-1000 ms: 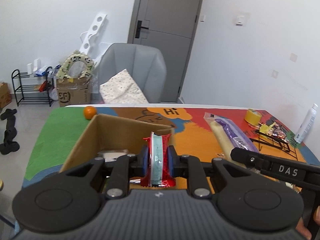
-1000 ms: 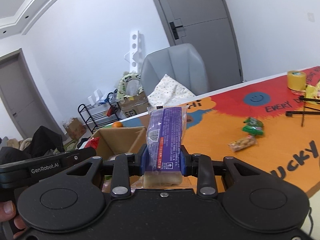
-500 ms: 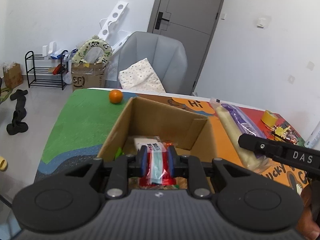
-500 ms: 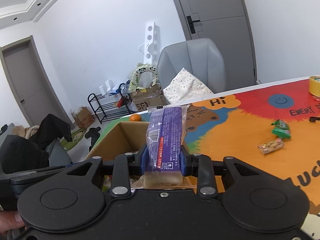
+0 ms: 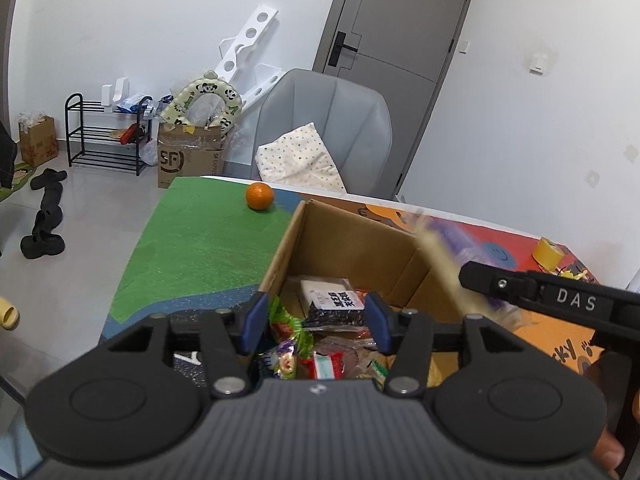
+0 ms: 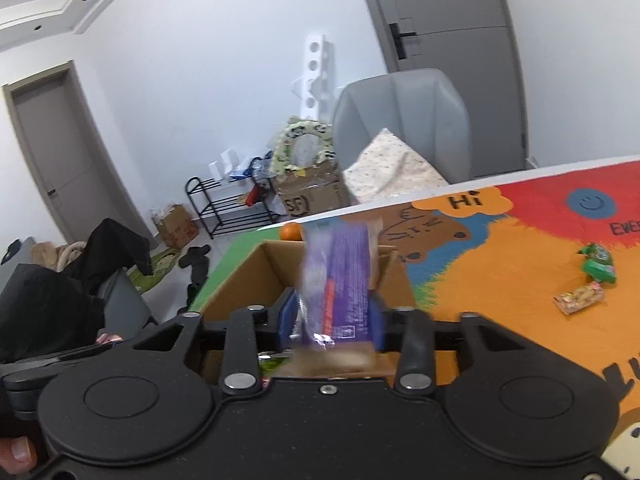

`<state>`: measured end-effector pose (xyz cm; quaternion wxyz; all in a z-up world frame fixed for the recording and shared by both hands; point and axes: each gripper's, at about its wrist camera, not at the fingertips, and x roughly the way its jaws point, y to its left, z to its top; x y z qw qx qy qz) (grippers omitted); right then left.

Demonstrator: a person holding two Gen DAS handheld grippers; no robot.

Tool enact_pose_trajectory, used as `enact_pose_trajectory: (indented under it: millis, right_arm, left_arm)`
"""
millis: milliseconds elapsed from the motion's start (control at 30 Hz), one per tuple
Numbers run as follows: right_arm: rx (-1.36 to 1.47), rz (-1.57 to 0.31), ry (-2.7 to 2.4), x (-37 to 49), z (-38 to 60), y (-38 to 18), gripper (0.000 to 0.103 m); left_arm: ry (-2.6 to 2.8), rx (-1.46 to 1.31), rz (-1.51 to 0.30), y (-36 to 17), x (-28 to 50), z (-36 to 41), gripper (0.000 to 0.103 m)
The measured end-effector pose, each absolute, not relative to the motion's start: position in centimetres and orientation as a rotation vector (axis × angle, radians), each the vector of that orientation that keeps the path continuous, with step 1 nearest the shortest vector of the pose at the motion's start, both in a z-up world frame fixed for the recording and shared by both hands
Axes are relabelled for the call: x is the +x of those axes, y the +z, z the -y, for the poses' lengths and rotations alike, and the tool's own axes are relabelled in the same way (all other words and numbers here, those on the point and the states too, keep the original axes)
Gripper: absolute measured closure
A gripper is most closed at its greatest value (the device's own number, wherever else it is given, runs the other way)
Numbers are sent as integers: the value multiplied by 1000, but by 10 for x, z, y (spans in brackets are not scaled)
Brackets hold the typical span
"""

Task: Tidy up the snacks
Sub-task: 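Carry the red wrapper into the box and open the left gripper while the right drops the bread bar in, then withdraw both grippers from the box toward the green and peanut packets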

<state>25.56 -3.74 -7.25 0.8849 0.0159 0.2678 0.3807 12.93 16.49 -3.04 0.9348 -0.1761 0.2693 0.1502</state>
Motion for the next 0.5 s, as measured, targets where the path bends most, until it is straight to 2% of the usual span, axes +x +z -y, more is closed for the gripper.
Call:
enact_pose_trajectory:
  millis: [33,67,100,267,500]
  right_arm:
    - [23,-558,811,253,36,-73,48]
    - [20,-554,820,251,35,-72,48]
    - [18,-549,824,249,36,-72,48]
    - [37,-550,815,248,47,-70,48]
    - [68,-560,753,254,77,-74,48]
  left_arm:
    - [306,-362,-549,-30,128,-168,47]
    - [309,-361,-544,-30,127,-168,43]
    - [318,-363,-541,-29,126,-169,40]
    - [319,-370,-533,-27,125,-167,38]
    - [292,-337,-540,-26,132,-144,30]
